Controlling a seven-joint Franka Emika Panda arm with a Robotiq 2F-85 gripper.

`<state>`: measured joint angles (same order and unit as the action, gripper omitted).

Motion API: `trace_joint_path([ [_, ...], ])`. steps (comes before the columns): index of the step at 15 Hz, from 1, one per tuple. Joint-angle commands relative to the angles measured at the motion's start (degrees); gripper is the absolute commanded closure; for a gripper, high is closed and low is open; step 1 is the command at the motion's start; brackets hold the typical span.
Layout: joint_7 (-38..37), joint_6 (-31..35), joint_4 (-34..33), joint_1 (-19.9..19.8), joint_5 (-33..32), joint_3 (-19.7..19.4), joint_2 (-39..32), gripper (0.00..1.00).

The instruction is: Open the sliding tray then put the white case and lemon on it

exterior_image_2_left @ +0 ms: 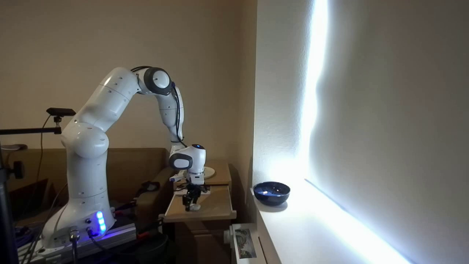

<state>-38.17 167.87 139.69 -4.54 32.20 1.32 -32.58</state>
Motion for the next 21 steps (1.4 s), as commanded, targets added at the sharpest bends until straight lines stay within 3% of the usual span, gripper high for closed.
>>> trace_joint_path([
  [1, 3.7, -2.8, -1.4, -3.9, 2.1, 2.7, -1.1, 0.04],
  [7, 7.5, -1.4, 1.7, -2.3, 0.7, 1.9, 7.8, 0.00],
  [9, 11.2, -0.6, 2.1, -4.0, 0.6, 4.9, 12.0, 0.00],
  [10, 12.7, -1.8, 2.0, -2.0, 1.1, 4.2, 14.6, 0.00],
  [15, 16.6, -1.2, -2.1, -1.2, 2.2, 12.3, 22.0, 0.00],
  [16, 13.8, -1.7, -2.0, 1.3, 1.2, 7.7, 19.7, 0.00],
  [21, 13.1, -1.8, -2.0, 3.0, 1.1, 6.3, 20.2, 0.00],
])
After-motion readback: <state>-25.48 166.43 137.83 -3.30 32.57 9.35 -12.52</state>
